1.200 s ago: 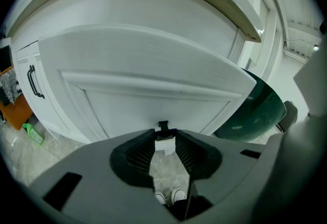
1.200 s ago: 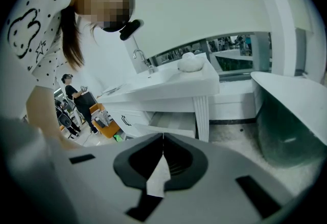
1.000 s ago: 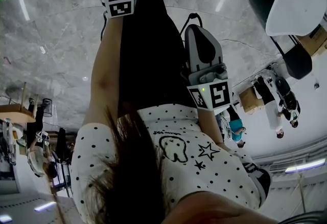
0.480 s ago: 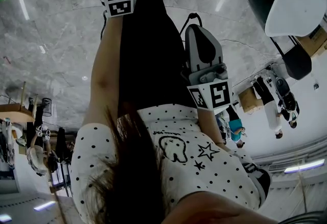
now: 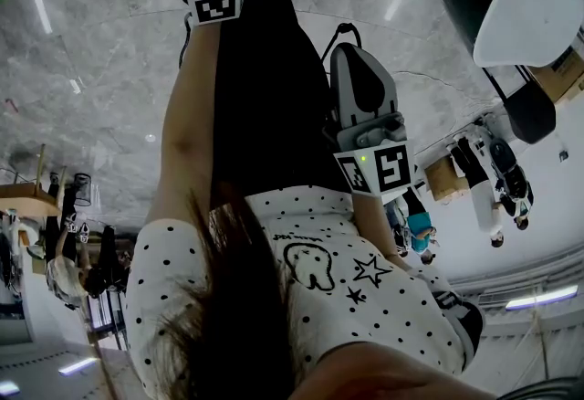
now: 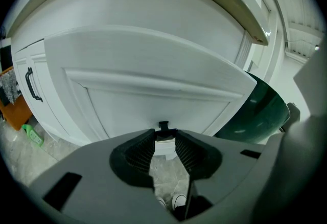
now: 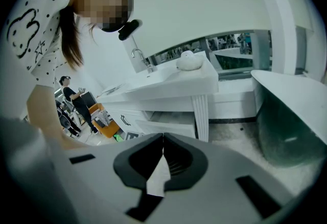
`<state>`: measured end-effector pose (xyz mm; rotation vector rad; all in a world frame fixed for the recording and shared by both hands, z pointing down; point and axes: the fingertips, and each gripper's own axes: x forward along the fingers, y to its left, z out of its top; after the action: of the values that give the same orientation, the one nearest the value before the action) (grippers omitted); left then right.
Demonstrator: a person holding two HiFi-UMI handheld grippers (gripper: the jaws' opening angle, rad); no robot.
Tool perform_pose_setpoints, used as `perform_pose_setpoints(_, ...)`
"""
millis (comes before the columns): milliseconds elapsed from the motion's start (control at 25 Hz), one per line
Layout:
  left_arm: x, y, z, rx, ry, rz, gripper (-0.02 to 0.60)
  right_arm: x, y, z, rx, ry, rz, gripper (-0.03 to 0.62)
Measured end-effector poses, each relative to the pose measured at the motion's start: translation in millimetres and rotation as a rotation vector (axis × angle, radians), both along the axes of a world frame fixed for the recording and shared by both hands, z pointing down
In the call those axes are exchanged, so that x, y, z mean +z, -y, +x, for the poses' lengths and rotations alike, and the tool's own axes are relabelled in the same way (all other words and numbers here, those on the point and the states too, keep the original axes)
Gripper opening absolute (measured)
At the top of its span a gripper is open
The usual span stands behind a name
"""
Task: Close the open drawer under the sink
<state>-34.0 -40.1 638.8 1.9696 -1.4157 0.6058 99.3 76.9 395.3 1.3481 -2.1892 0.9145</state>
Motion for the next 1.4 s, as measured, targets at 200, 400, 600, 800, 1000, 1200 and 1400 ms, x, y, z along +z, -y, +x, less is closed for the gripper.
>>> perform_pose_setpoints(200,-0.3,4.6,-2.6,-0.006,0.000,0.005,0.124,1.1,3.0,-1.7,0.006,0.004,-0.002,0.015)
perform_pose_setpoints(400,-1.6,7.4,-2.7,-0.011,-0.003,0.011,0.124,0.8,2.2,-1.3,0.009,0.004,-0.002,0.015)
perform_pose_setpoints(600,-2.9,11.1,-2.1,-0.011,-0.002,0.015,0.124,0.3,3.1,-0.7,0.009,0.004,-0.002,0.015)
perform_pose_setpoints(800,-3.7,12.2,-3.2,-0.016,-0.002,0.017,0.124,-0.2,4.2,-0.5,0.010,0.003,-0.004,0.015)
perform_pose_setpoints(1000,-3.4,13.1,-4.2,-0.021,0.003,0.018,0.124,0.9,3.8,-1.1,0.011,0.004,-0.008,0.015)
perform_pose_setpoints(1200,-4.7,18.2,-4.9,-0.032,0.006,0.023,0.124,0.3,2.7,-0.7,0.013,0.003,-0.009,0.015)
perform_pose_setpoints(1400,-5.6,27.0,-4.6,-0.040,0.005,0.032,0.124,1.2,4.2,-0.3,0.014,0.003,-0.012,0.015)
